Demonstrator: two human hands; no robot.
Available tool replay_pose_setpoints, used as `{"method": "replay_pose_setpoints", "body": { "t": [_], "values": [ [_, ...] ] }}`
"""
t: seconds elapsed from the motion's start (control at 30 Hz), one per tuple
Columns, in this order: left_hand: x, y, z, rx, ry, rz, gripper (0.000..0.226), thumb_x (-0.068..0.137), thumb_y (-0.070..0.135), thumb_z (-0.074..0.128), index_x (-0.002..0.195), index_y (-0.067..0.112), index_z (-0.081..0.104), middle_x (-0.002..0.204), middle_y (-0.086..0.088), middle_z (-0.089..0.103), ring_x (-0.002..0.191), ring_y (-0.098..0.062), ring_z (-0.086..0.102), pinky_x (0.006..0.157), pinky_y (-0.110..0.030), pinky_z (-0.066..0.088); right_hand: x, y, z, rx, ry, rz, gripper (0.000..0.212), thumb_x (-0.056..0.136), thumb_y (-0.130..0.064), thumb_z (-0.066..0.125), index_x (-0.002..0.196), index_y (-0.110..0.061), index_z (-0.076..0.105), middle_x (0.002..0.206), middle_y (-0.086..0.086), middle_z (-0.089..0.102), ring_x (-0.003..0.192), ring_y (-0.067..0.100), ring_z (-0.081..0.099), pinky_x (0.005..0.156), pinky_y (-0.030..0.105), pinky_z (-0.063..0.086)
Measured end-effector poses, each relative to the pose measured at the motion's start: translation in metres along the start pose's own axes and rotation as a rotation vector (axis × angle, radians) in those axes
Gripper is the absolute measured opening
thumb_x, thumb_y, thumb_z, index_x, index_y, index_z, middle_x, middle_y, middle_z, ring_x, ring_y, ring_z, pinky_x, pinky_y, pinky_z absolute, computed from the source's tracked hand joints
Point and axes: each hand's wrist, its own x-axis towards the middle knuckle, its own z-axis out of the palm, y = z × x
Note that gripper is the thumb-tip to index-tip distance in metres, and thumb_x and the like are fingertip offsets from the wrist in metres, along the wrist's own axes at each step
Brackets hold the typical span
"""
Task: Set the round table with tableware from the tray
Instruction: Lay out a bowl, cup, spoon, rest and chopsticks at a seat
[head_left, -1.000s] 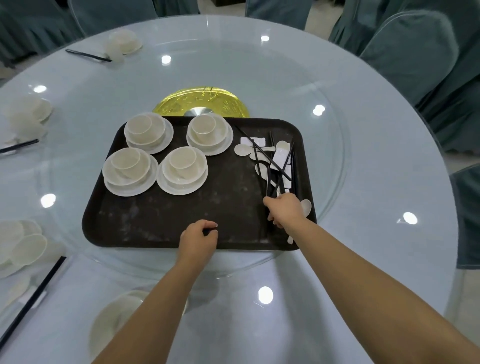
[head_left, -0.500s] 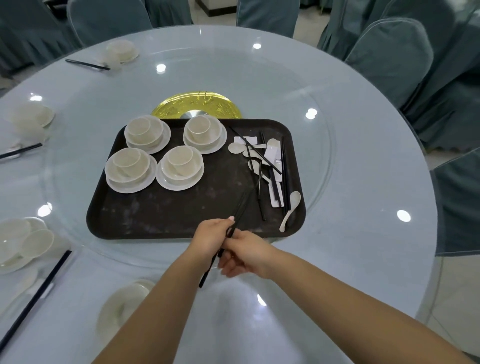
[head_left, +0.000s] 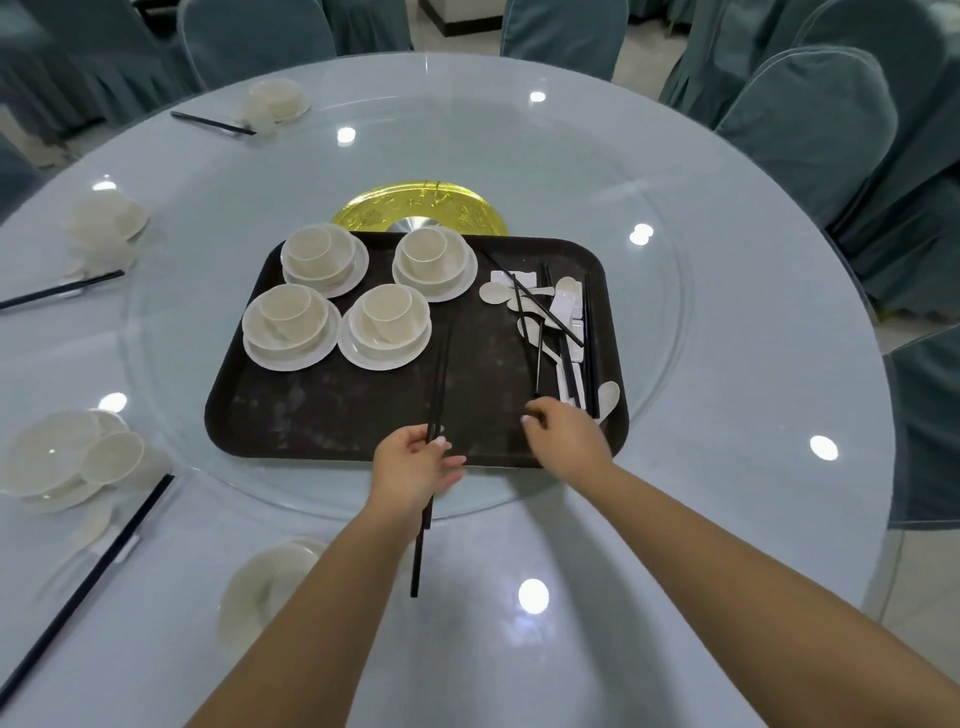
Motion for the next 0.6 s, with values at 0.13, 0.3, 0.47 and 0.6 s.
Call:
{"method": "replay_pose_setpoints", "body": {
  "t": [0.13, 0.3, 0.47, 0.6],
  "values": [
    [-0.001, -0.006, -0.001, 0.004, -0.009, -0.013, 0.016, 0.097, -0.002, 0.049, 0.108, 0.005, 0.058, 0.094, -0.011, 0.062, 0.076, -0.024, 0.07, 0.064, -0.029, 0.06, 0.018, 0.024, -0.003, -0.168, 0.035, 0.07, 0.037, 0.097, -0.017, 0.039, 0.13, -0.018, 0.056, 0.111, 0.01, 0.064, 0.103, 0.031, 0.06, 0.073, 0.035, 0.046],
    [0.003, -0.009, -0.003, 0.017, -0.008, -0.045, 0.019, 0.097, -0.002, 0.048, 0.111, 0.006, 0.059, 0.091, -0.009, 0.062, 0.074, -0.025, 0.07, 0.06, -0.028, 0.06, 0.029, 0.038, -0.011, -0.278, 0.07, 0.088, 0.027, 0.097, -0.018, 0.037, 0.112, -0.015, 0.06, 0.086, 0.007, 0.052, 0.087, 0.03, 0.06, 0.065, 0.032, 0.046],
    [0.006, -0.014, 0.0, 0.066, -0.015, -0.068, 0.021, 0.097, -0.002, 0.05, 0.114, 0.006, 0.058, 0.097, -0.011, 0.062, 0.077, -0.025, 0.07, 0.06, -0.028, 0.06, 0.038, 0.046, -0.017, -0.228, 0.056, 0.169, 0.027, 0.097, -0.03, 0.045, 0.109, -0.01, 0.057, 0.109, 0.012, 0.054, 0.079, 0.029, 0.058, 0.068, 0.032, 0.043],
    [0.007, -0.015, 0.004, 0.058, -0.021, -0.074, 0.019, 0.096, -0.002, 0.05, 0.109, 0.01, 0.057, 0.095, -0.011, 0.062, 0.074, -0.024, 0.069, 0.061, -0.028, 0.061, 0.042, 0.046, -0.012, -0.172, 0.072, 0.221, 0.037, 0.093, -0.042, 0.056, 0.115, -0.012, 0.052, 0.113, 0.01, 0.054, 0.091, 0.03, 0.061, 0.069, 0.033, 0.044]
  ]
}}
